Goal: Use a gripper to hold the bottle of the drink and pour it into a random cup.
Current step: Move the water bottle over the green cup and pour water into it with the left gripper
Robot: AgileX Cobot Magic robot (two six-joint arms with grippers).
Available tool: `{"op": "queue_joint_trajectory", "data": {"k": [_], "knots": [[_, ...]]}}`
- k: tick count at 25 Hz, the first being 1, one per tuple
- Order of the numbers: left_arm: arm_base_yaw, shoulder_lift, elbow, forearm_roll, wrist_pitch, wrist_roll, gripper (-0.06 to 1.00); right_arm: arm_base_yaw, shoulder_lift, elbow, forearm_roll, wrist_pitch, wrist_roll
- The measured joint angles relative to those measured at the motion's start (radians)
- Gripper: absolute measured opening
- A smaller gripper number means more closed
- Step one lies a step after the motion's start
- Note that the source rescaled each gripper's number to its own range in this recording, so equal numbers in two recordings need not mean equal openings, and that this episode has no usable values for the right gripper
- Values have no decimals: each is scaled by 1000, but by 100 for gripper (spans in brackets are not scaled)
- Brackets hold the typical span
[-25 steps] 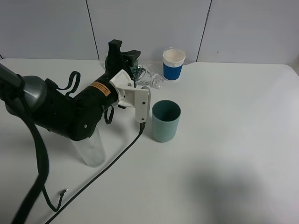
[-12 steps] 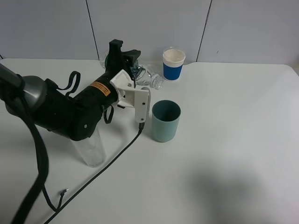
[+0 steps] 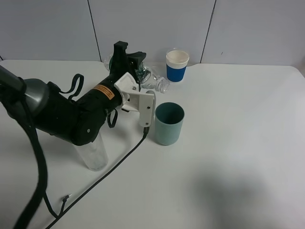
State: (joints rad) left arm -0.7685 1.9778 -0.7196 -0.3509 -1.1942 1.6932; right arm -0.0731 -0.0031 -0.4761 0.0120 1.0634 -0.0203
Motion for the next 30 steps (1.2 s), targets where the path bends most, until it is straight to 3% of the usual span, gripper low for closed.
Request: {"op": "queue_joint_trajectory", "data": {"k": [30], "knots": [[0,0,0,0,0,50,5,0,0,0,0,0,0]]}}
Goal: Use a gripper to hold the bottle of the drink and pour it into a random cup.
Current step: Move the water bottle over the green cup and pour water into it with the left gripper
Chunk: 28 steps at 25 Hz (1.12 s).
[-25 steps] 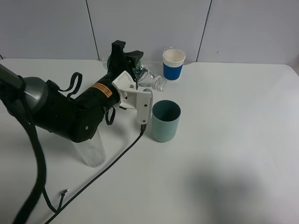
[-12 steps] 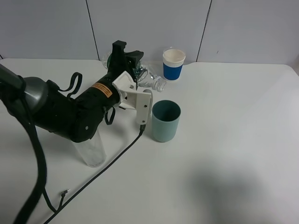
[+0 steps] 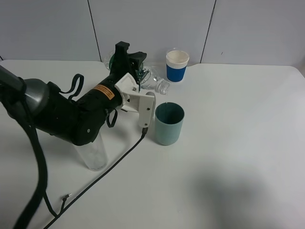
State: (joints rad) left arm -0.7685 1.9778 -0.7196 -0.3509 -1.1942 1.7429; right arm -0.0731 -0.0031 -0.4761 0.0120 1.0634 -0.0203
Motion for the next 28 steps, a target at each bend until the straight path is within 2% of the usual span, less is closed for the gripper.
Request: {"op": "queue_joint_trajectory", "data": {"k": [28], "knots": [[0,0,0,-18,0,25,5,0,0,0,0,0,0]]}}
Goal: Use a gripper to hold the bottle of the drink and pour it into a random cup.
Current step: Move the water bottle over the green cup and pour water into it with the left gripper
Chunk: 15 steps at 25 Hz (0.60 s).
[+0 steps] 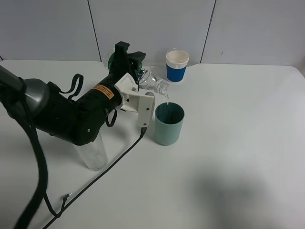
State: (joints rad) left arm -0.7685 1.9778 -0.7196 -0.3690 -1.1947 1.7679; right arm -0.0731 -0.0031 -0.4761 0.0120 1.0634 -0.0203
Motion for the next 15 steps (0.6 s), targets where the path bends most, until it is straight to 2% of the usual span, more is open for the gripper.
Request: {"op": "queue_joint_trajectory", "data": {"k": [15], "knots": [[0,0,0,-1,0,29,5,0,0,0,0,0,0]]}}
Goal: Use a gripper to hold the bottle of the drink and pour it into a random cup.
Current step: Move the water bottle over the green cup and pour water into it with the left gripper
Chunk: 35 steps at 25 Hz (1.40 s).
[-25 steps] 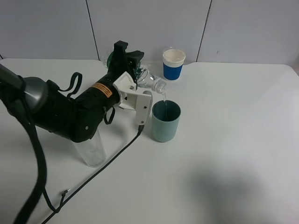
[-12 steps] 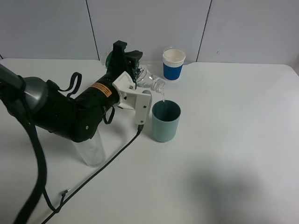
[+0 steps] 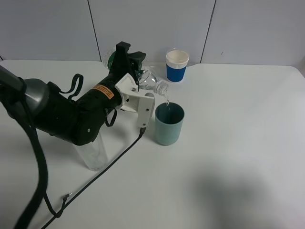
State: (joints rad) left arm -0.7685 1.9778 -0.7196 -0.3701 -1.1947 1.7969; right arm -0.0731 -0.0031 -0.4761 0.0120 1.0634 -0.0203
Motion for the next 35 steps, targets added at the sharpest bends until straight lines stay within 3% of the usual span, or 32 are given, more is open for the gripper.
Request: {"op": "queue_joint_trajectory", "data": {"k": [35], "knots": [[0,0,0,0,0,24,5,0,0,0,0,0,0]]}}
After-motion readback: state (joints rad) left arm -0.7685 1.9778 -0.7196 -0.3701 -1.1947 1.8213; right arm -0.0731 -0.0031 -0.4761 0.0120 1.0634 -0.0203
